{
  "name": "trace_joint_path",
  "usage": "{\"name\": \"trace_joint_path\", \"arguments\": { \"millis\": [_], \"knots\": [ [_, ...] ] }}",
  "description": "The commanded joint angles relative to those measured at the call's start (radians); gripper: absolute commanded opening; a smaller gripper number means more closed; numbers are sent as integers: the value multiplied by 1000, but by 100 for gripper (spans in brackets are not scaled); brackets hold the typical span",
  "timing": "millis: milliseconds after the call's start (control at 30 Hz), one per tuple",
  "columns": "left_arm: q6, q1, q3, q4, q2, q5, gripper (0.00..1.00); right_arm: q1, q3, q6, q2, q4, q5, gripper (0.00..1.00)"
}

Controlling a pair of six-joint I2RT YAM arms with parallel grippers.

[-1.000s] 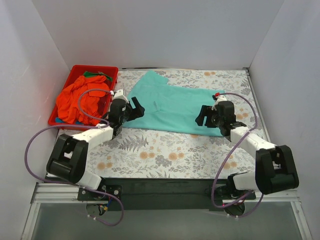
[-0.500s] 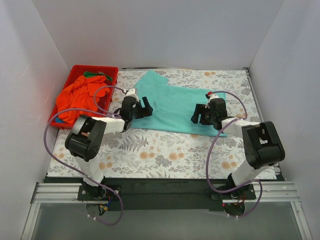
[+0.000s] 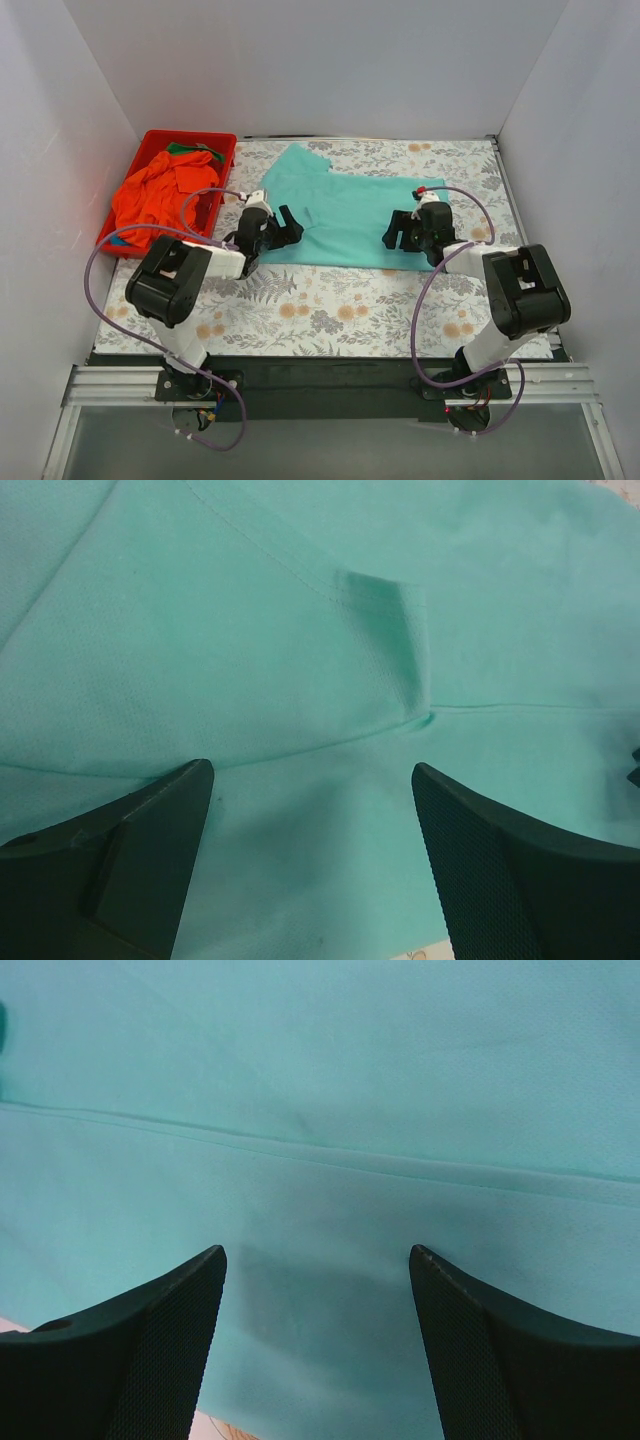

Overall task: Fold and stack the t-shirts
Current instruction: Fold the tshirt

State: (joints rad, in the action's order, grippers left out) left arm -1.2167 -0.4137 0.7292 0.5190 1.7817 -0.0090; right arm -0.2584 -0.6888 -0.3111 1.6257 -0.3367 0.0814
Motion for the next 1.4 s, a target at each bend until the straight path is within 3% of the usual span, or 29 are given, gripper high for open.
{"name": "trace_joint_path", "arguments": {
  "millis": [0,767,1067,1367],
  "knots": [
    [-36,3,-95,-56,-59,-8,80,-5,72,-13,-9,67,1,81],
    [-182,-92,-447,-175,-479,-72,79,-33,416,-134,-452,123,49,80],
    [-196,-128,-484,-257,-612,-69,78,-100,491,-213,-587,151,11,80],
    [-190,-131,-400,-359,-719,-72,78,-123,419,-204,-731,287,-48,80]
  ]
}}
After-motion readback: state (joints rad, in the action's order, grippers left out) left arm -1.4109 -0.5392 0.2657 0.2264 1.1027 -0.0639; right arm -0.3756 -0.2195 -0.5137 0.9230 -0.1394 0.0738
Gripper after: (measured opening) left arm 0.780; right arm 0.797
